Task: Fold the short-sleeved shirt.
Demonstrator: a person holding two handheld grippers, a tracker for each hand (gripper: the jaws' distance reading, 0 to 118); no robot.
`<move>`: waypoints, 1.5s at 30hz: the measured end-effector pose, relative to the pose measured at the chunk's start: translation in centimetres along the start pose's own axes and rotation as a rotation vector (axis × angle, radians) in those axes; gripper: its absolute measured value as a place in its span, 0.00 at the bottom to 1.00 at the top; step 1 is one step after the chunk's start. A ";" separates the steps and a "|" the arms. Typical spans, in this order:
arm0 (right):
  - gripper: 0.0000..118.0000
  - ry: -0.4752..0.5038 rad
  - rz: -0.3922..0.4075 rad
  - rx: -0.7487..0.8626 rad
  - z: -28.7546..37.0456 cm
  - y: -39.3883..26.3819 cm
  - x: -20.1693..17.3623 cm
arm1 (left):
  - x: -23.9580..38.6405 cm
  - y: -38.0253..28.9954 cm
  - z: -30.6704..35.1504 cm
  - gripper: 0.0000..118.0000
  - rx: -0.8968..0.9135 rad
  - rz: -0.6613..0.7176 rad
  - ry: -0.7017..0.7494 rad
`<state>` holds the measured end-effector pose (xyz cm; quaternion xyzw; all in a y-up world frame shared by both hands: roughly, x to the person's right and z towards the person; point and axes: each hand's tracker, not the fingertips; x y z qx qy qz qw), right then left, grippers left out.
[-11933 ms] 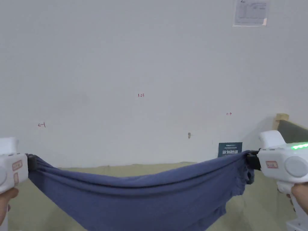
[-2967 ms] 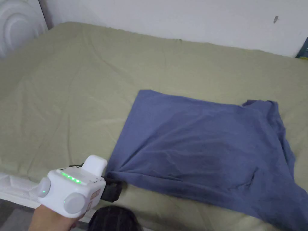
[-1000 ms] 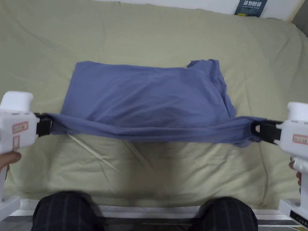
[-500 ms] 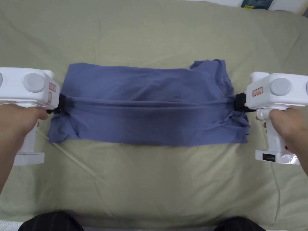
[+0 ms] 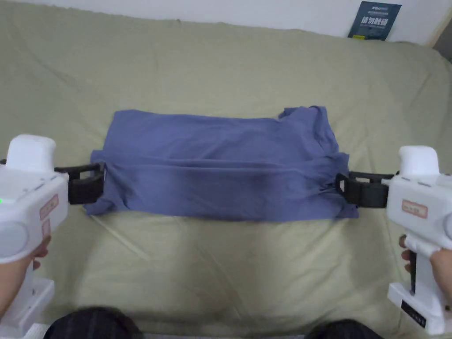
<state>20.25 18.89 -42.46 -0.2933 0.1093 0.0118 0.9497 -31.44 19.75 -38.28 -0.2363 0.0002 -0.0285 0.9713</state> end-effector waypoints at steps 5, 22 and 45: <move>0.92 0.012 0.003 0.153 10.0 -6.9 -6.0 | 2.1 -4.5 9.8 0.85 0.017 0.023 -0.035; 0.02 -0.039 0.016 0.149 13.3 -10.9 -8.3 | 0.4 -5.7 2.8 0.04 -0.193 0.074 -0.067; 0.02 -0.051 -0.065 0.011 8.0 -9.4 -6.3 | -1.0 -6.0 -16.3 0.06 -0.446 -0.077 -0.046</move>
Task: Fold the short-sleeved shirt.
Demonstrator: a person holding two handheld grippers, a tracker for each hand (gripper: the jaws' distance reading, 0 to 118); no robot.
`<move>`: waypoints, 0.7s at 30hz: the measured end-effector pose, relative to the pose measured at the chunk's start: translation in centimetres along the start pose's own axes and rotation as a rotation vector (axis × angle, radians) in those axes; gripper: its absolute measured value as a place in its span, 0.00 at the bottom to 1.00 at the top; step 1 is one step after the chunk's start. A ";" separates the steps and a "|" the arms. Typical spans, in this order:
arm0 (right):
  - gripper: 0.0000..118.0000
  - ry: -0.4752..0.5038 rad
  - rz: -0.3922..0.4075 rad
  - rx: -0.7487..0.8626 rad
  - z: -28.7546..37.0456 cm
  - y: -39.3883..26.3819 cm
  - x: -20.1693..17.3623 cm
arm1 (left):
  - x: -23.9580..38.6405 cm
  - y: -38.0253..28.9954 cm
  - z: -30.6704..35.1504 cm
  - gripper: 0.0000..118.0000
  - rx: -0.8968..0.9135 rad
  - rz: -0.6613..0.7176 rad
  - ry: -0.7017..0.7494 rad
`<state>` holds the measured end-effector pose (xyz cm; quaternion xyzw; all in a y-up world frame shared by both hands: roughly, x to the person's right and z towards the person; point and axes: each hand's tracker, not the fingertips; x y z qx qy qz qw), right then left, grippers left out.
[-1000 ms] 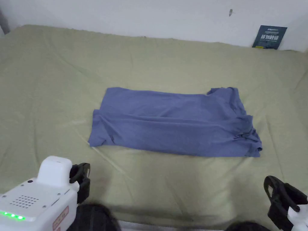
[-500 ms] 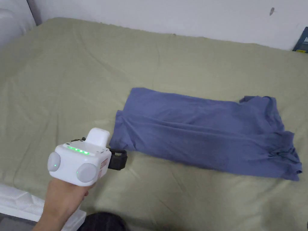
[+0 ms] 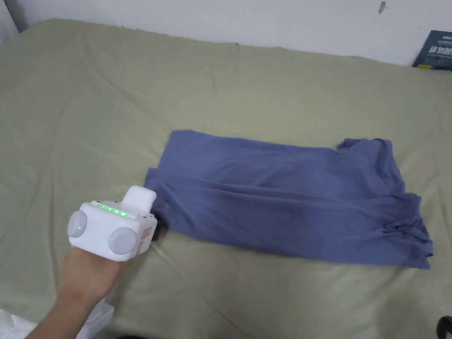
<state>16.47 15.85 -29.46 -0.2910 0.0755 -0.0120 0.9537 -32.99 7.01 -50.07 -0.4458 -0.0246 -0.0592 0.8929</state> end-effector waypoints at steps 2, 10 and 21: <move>0.02 0.000 -0.004 -0.017 -1.0 0.4 0.1 | -0.2 0.4 0.2 0.02 -0.010 -0.003 -0.002; 0.77 -0.086 0.101 -0.170 -11.6 3.0 4.3 | -1.2 1.1 3.4 0.01 0.040 0.084 -0.053; 0.53 -0.182 0.003 -0.344 -24.5 4.6 11.1 | -0.3 2.4 5.4 0.01 0.054 0.080 -0.053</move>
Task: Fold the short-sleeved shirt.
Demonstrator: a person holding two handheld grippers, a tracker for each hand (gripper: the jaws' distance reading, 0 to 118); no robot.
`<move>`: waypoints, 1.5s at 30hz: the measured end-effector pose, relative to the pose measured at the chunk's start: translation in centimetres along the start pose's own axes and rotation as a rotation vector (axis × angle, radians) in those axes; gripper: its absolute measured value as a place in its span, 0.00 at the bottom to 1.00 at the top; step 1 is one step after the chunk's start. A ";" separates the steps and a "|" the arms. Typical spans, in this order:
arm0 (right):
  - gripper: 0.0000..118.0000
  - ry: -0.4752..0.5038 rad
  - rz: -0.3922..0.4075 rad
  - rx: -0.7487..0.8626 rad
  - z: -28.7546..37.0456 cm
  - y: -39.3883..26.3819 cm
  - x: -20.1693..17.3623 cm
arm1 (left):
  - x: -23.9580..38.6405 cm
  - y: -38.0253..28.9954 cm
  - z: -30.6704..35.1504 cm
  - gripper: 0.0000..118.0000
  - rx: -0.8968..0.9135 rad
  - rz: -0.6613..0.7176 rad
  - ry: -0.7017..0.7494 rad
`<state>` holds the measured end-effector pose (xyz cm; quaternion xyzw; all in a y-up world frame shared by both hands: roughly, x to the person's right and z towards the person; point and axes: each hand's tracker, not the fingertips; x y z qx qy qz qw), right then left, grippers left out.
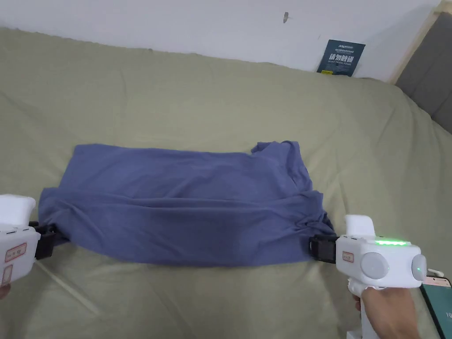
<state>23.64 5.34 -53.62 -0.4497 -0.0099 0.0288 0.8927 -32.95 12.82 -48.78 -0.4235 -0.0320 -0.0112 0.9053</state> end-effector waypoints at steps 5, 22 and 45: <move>0.11 0.103 -0.021 -0.012 0.8 -0.4 -1.1 | 0.3 -0.4 -0.8 0.01 -0.031 0.012 0.003; 0.05 0.229 0.061 0.001 17.3 -3.6 1.9 | -0.6 -4.4 11.3 0.00 -0.013 0.000 -0.086; 1.00 0.118 -0.003 0.719 32.8 -15.2 -4.5 | 7.1 -15.4 28.0 0.88 0.707 0.038 0.089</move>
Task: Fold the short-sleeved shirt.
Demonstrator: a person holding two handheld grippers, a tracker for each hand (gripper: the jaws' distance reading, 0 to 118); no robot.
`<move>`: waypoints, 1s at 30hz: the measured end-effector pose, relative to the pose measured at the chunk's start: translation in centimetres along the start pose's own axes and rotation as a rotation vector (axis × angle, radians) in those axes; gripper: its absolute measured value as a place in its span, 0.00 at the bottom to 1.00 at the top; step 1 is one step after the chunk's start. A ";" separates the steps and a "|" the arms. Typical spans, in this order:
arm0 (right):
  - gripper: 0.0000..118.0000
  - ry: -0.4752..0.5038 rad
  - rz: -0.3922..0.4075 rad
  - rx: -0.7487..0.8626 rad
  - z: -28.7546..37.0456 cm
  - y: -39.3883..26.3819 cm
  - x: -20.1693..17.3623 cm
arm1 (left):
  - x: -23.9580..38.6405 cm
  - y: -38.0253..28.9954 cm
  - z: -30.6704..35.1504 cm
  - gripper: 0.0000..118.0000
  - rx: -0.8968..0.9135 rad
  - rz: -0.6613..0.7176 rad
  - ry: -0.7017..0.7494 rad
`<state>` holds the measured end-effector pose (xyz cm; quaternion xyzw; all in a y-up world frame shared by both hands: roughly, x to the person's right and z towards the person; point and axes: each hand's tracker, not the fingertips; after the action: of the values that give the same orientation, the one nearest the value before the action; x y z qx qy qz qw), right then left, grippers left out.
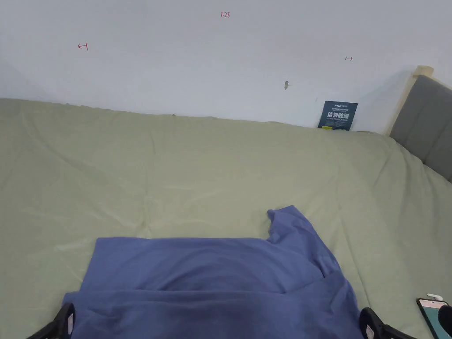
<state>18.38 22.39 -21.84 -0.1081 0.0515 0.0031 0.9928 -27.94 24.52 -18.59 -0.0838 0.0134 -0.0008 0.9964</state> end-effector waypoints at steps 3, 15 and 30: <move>0.73 0.042 -0.006 0.039 1.2 0.1 -1.1 | 0.7 -0.6 0.5 0.62 -0.006 -0.064 0.021; 0.02 0.025 0.031 -0.004 0.1 0.2 -1.9 | -1.2 -1.1 -8.9 0.04 -0.350 0.012 -0.044; 0.02 0.098 -0.007 -0.155 -6.1 -1.7 -2.2 | -4.8 -5.9 -39.8 0.93 -0.752 -0.077 -0.024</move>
<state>15.64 19.42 -27.19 -0.1846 0.0993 -0.0017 0.9778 -33.81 12.05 -56.71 -0.4441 -0.0019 -0.0324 0.8954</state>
